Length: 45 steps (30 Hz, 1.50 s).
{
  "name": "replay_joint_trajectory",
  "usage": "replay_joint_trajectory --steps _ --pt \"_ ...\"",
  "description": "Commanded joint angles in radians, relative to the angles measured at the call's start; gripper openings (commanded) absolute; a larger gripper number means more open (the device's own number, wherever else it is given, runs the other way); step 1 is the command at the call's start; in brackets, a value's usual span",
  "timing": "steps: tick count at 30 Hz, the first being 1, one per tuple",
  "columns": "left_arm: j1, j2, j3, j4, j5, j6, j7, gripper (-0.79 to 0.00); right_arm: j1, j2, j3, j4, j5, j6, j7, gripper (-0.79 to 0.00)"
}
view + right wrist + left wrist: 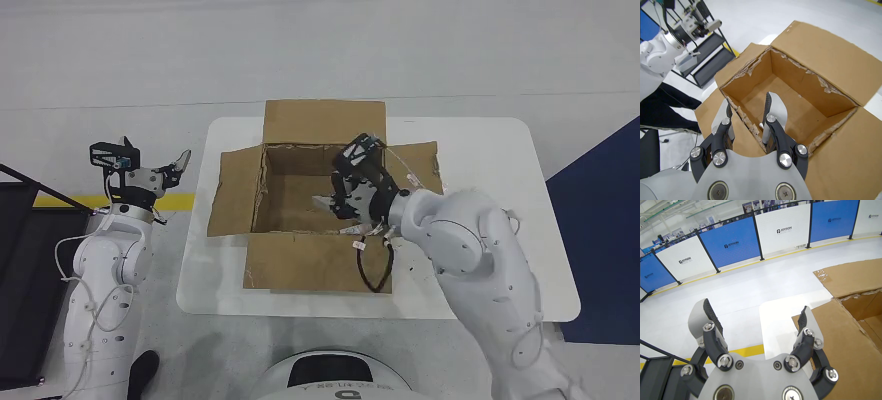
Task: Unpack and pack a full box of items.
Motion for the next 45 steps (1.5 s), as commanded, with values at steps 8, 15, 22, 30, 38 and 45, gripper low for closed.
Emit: replay_joint_trajectory --steps 8,15,22,30,38,45 --pt "0.0 0.0 0.0 0.0 0.0 0.0 0.0 0.0 0.412 -0.074 -0.305 0.5 0.034 0.066 0.235 -0.4" --pt "0.0 0.0 0.0 0.0 0.0 0.0 0.0 0.0 0.534 -0.139 -0.496 0.754 0.03 0.032 0.284 -0.406" --pt "0.0 0.0 0.0 0.0 0.0 0.0 0.0 0.0 0.594 -0.209 -0.614 0.943 0.059 -0.004 0.282 -0.409" --pt "0.0 0.0 0.0 0.0 0.0 0.0 0.0 0.0 0.625 -0.283 -0.696 1.114 0.103 -0.044 0.246 0.0" --pt "0.0 0.0 0.0 0.0 0.0 0.0 0.0 0.0 0.66 -0.355 -0.753 1.269 0.082 -0.025 0.195 0.0" --pt "0.0 0.0 0.0 0.0 0.0 0.0 0.0 0.0 0.69 -0.404 -0.768 1.378 0.058 0.033 0.143 0.0"
